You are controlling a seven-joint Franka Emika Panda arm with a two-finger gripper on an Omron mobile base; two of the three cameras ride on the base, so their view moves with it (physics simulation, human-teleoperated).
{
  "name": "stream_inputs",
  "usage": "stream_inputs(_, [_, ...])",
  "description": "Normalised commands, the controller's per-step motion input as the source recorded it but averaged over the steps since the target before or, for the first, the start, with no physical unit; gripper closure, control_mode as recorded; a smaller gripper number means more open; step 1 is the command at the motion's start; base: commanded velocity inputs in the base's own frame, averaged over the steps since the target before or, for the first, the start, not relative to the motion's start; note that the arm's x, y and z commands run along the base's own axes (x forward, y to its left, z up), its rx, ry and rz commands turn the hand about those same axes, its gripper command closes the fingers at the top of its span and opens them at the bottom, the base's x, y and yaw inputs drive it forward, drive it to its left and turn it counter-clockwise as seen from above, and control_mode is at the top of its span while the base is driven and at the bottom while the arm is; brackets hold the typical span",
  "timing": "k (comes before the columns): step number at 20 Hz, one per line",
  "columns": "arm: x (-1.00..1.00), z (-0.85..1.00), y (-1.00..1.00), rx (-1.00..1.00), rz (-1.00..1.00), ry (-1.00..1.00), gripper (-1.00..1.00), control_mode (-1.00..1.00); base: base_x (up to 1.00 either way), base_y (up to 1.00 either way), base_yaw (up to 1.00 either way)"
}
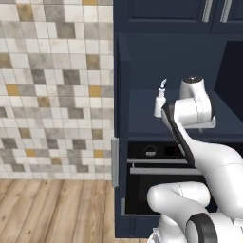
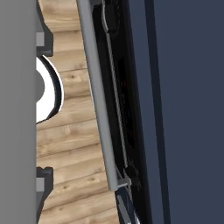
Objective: Move the cutting board and knife to the sink. Then move spray from the cabinet to the counter.
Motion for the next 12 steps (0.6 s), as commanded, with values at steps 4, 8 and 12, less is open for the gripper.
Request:
stream_inputs(4, [0.11, 0.0, 0.0, 0.0, 0.0, 0.0, -1.0, -1.0, 0.04, 0.0, 0.0])
stream_inputs(8, [0.26, 0.0, 0.0, 0.0, 0.04, 0.0, -1.0, -1.0, 0.0, 0.0, 0.0])
stream_inputs(12, [0.5, 0.0, 0.0, 0.03, 0.23, 0.0, -1.0, -1.0, 0.0, 0.0, 0.0])
